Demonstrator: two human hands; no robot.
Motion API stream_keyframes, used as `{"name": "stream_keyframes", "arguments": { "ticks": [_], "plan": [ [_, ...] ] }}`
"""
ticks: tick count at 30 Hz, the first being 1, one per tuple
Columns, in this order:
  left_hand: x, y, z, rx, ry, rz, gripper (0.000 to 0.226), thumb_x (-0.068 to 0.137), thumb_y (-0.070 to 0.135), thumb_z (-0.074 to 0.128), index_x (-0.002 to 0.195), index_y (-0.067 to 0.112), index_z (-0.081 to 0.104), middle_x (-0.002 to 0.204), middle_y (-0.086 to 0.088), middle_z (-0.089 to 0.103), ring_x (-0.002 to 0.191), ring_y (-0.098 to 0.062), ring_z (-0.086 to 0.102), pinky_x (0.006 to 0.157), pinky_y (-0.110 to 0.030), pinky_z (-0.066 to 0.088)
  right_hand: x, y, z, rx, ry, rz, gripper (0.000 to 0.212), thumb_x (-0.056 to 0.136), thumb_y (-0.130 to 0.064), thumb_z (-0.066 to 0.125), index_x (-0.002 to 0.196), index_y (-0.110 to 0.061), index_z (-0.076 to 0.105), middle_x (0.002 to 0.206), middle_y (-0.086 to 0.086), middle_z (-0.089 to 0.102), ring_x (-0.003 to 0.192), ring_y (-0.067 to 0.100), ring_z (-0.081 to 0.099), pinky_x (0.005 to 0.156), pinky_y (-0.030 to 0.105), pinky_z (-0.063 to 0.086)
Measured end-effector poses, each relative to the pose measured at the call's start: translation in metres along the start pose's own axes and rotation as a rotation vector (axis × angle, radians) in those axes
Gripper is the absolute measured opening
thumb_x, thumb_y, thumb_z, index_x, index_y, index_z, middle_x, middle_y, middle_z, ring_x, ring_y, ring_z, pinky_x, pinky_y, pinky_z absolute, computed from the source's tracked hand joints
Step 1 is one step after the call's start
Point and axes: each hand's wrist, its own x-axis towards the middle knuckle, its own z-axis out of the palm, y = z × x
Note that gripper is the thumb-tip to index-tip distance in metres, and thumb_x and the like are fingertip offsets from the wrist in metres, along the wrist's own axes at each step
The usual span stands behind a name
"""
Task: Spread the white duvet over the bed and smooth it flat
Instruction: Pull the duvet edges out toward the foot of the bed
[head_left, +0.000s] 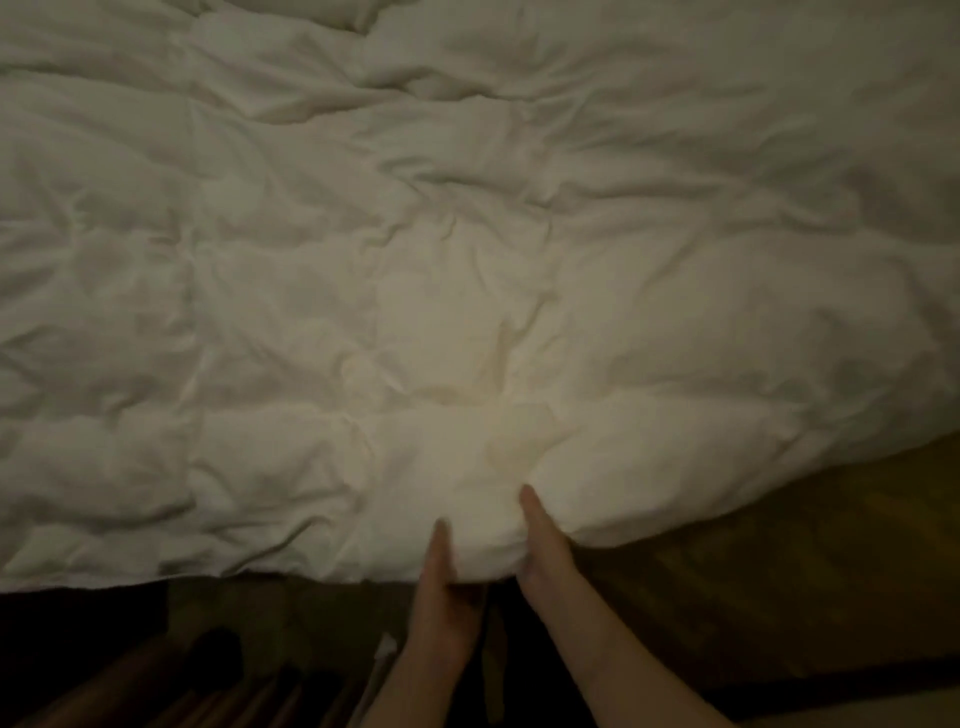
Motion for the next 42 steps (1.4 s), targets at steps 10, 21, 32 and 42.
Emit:
{"name": "stream_keyframes", "arguments": {
  "ticks": [10,21,32,42],
  "plan": [
    [-0.014,0.017,0.115,0.09,0.022,0.186,0.029,0.092,0.027,0.063,0.118,0.015,0.066,0.111,-0.006,0.073,0.095,-0.024,0.071,0.082,-0.038,0.056,-0.022,-0.134,-0.034,0.511,-0.174,-0.089,0.061,0.084,-0.057,0.065,0.134,-0.023,0.058,0.129,0.01,0.065,0.121,0.035,0.057,0.103,0.053,0.043],
    [0.018,-0.16,0.207,0.03,-0.019,0.018,0.057,0.087,0.045,0.064,0.134,0.015,0.057,0.126,-0.012,0.066,0.112,-0.03,0.065,0.1,-0.047,0.045,0.008,-0.212,-0.121,0.073,0.094,-0.025,0.053,0.085,-0.025,0.074,0.133,-0.012,0.056,0.127,0.009,0.064,0.11,0.029,0.062,0.093,0.043,0.051],
    [0.013,-0.13,0.238,-0.005,0.191,0.256,0.029,0.095,0.022,0.058,0.123,0.015,0.064,0.113,-0.002,0.072,0.111,-0.023,0.064,0.106,-0.042,0.042,0.043,-0.366,-0.168,0.329,-0.14,-0.146,0.043,0.094,-0.048,0.056,0.13,-0.025,0.06,0.125,0.007,0.067,0.105,0.031,0.068,0.083,0.043,0.057],
    [0.059,-0.312,0.334,0.035,-0.125,-0.23,0.055,0.089,0.046,0.066,0.134,0.018,0.054,0.133,-0.014,0.06,0.116,-0.022,0.062,0.103,-0.041,0.046,0.034,-0.401,-0.263,-0.012,0.109,-0.179,0.068,0.074,-0.03,0.084,0.134,-0.018,0.055,0.122,0.004,0.068,0.11,0.025,0.065,0.097,0.043,0.052]
  ]
}}
